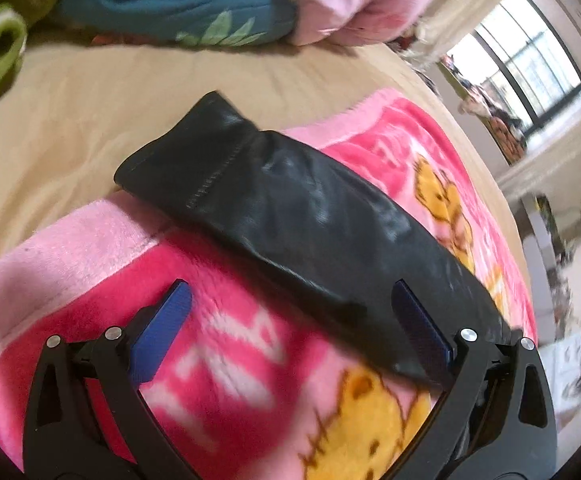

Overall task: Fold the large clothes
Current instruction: 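Move the left gripper to the other sleeve cuff lying on the blanket, then grasp the sleeve cuff with the left gripper and lift it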

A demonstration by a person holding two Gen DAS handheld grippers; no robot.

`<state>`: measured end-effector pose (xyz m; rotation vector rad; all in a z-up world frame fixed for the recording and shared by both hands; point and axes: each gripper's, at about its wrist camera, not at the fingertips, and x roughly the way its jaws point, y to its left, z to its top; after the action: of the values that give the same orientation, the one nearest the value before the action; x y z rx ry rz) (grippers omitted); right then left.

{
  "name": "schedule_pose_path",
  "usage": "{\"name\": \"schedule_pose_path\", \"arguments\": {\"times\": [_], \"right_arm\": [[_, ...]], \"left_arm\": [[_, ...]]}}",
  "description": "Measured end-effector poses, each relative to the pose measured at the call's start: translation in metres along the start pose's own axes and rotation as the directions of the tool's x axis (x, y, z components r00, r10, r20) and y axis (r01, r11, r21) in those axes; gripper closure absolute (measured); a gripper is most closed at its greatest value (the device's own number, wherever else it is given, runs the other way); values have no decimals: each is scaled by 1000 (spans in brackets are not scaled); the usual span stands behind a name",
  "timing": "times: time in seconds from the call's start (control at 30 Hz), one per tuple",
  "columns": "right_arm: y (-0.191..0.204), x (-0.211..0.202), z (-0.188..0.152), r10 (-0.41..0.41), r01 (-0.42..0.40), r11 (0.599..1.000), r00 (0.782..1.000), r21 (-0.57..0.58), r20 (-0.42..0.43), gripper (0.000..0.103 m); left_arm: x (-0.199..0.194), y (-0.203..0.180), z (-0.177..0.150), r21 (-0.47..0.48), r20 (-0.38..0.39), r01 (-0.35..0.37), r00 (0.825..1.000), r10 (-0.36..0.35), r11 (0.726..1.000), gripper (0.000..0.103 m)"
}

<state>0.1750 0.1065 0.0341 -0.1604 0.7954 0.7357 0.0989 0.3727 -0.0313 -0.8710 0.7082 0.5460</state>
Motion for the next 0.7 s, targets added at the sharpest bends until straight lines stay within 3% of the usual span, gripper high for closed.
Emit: {"name": "schedule_pose_path", "arguments": {"times": [0.23, 0.3, 0.43, 0.5, 0.57, 0.7], "right_arm": [[-9, -5, -4, -12, 12, 1000, 1000, 13, 1, 5], [-12, -8, -6, -21, 21, 1000, 1000, 11, 6, 5], [-26, -21, -13, -42, 42, 999, 999, 27, 16, 5], [-33, -26, -17, -53, 52, 998, 998, 38, 21, 5], [-40, -33, -20, -61, 59, 997, 998, 53, 29, 5], [-51, -44, -29, -81, 78, 994, 996, 77, 42, 5]], "left_arm": [[13, 4, 19, -49, 42, -14, 999, 16, 999, 9], [14, 3, 26, -60, 76, -2, 997, 7, 998, 15], [17, 2, 35, -39, 85, -4, 996, 8, 999, 69], [14, -5, 34, 4, 100, -4, 995, 4, 1000, 78], [5, -14, 33, 42, 128, 20, 991, -25, 999, 94], [-22, -35, 32, 111, 189, 80, 977, -100, 991, 99]]}}
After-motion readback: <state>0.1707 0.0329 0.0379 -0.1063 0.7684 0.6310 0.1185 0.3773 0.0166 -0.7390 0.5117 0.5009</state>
